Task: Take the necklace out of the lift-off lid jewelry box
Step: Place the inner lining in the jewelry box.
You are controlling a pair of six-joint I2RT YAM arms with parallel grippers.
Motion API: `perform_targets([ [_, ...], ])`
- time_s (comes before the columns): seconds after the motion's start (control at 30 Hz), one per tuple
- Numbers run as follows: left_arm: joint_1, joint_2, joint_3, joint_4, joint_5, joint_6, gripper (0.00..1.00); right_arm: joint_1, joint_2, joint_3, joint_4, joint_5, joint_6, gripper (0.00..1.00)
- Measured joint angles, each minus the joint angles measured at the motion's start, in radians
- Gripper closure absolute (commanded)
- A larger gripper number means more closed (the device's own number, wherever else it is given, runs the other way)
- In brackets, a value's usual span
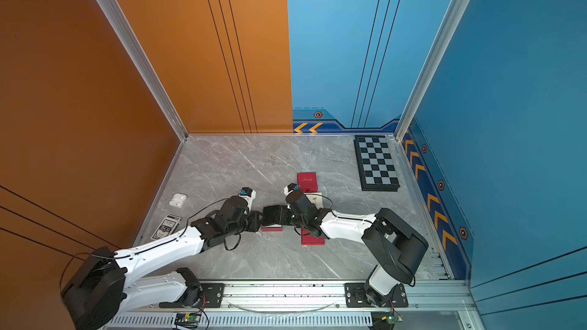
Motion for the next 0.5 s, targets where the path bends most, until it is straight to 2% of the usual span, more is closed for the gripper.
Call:
perform_targets([
  [0.5,-0.019,0.09,0.064,0.001,0.015,0.022,0.71,0.01,0.053,-0.011,0.045,0.0,0.018,0.98],
])
